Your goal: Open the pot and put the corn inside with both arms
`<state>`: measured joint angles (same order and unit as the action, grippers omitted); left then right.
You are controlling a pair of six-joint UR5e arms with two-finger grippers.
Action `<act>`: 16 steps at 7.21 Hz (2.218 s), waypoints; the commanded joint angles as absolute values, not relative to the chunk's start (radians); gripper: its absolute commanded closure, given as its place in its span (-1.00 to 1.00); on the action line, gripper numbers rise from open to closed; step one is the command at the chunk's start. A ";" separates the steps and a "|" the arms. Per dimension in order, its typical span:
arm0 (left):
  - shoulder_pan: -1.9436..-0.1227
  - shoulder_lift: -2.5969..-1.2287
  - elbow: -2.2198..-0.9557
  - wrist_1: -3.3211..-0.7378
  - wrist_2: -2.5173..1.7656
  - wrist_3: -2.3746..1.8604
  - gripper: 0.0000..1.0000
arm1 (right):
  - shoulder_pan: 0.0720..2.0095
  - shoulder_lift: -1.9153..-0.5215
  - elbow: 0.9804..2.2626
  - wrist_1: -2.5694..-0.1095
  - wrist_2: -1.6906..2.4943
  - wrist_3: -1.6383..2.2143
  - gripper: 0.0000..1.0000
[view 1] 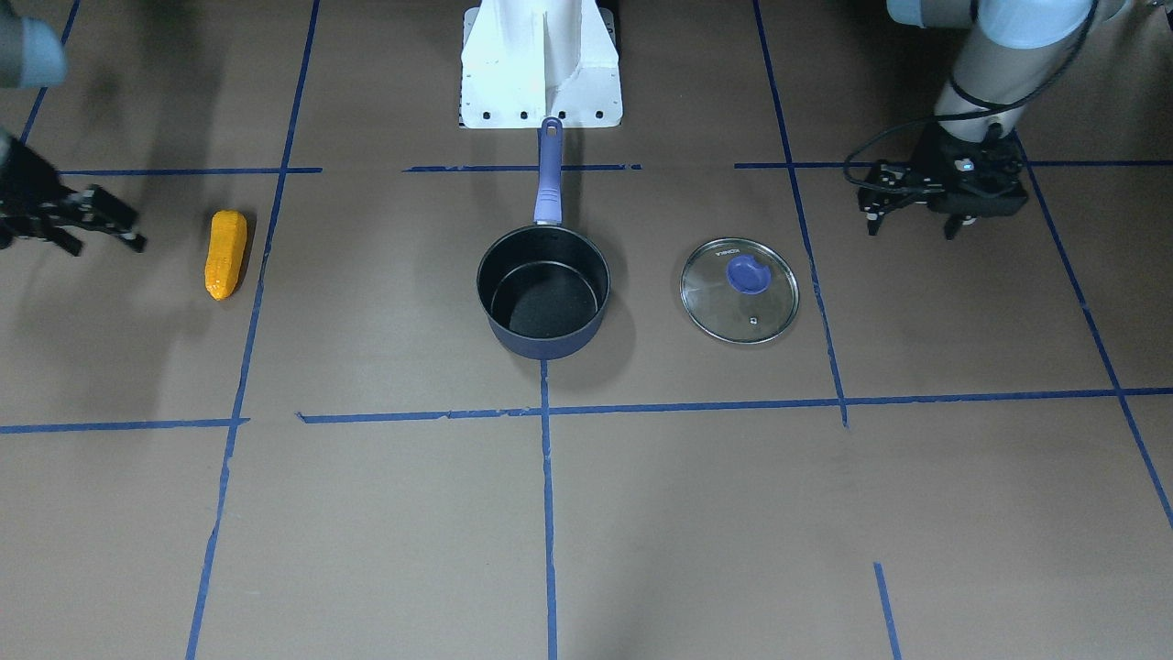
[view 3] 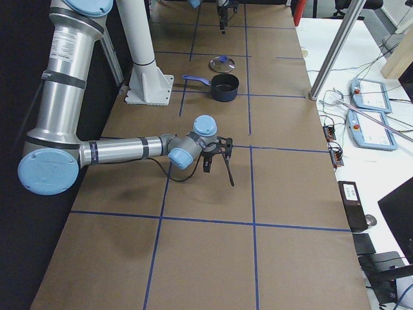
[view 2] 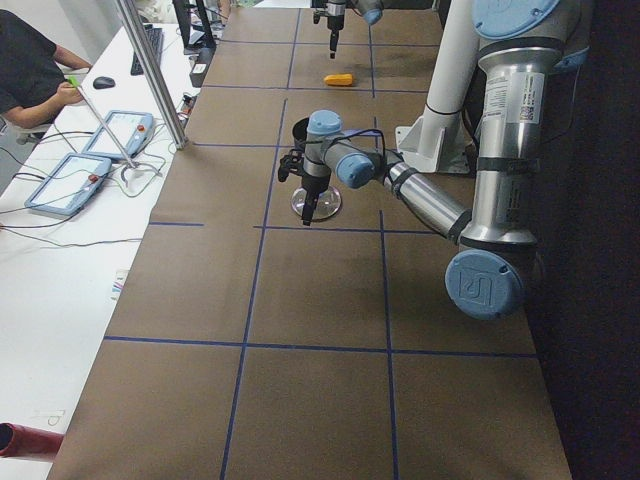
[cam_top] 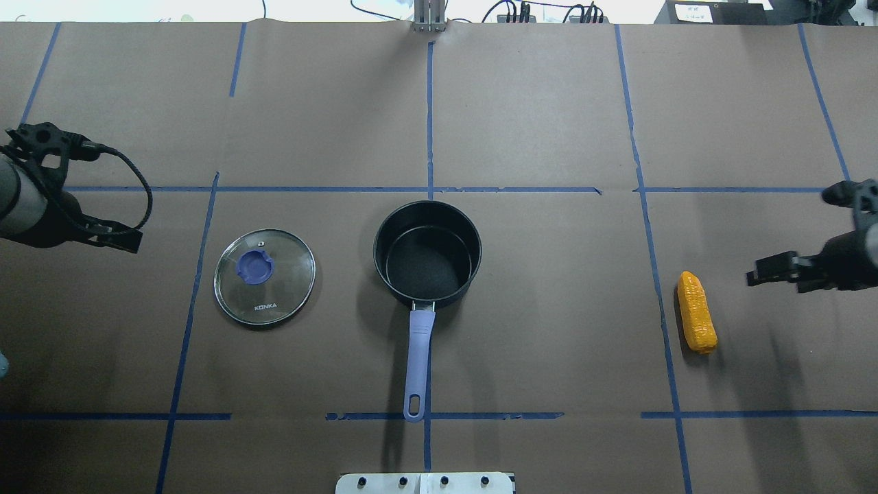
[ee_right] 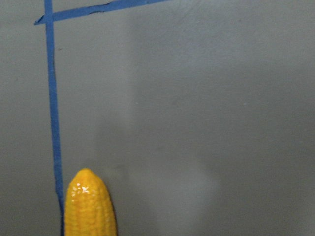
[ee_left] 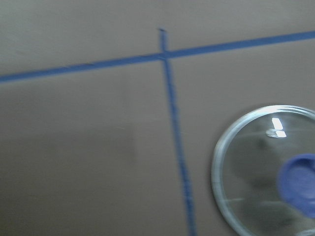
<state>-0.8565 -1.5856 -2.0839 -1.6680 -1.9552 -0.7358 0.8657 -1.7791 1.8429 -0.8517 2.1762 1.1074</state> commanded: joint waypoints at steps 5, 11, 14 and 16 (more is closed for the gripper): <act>-0.879 -1.578 -2.071 -1.669 -1.954 -0.703 -1.00 | 0.658 -1.712 1.845 -0.907 2.025 1.285 -0.59; -1.051 -1.578 -2.060 -1.664 -2.154 -0.570 -1.00 | 0.650 -1.550 1.883 -1.015 2.036 1.316 1.00; -1.098 -1.577 -2.033 -1.666 -2.200 -0.525 -1.00 | 0.595 -1.055 1.864 -1.427 2.025 1.555 1.00; -1.098 -1.577 -2.029 -1.666 -2.200 -0.525 -1.00 | 0.533 -0.953 1.812 -1.433 1.952 1.656 1.00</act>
<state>-1.0969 -1.5771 -2.0321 -1.6658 -2.1986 -0.5259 0.5706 -1.0318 1.8452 -1.4091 1.9990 1.5992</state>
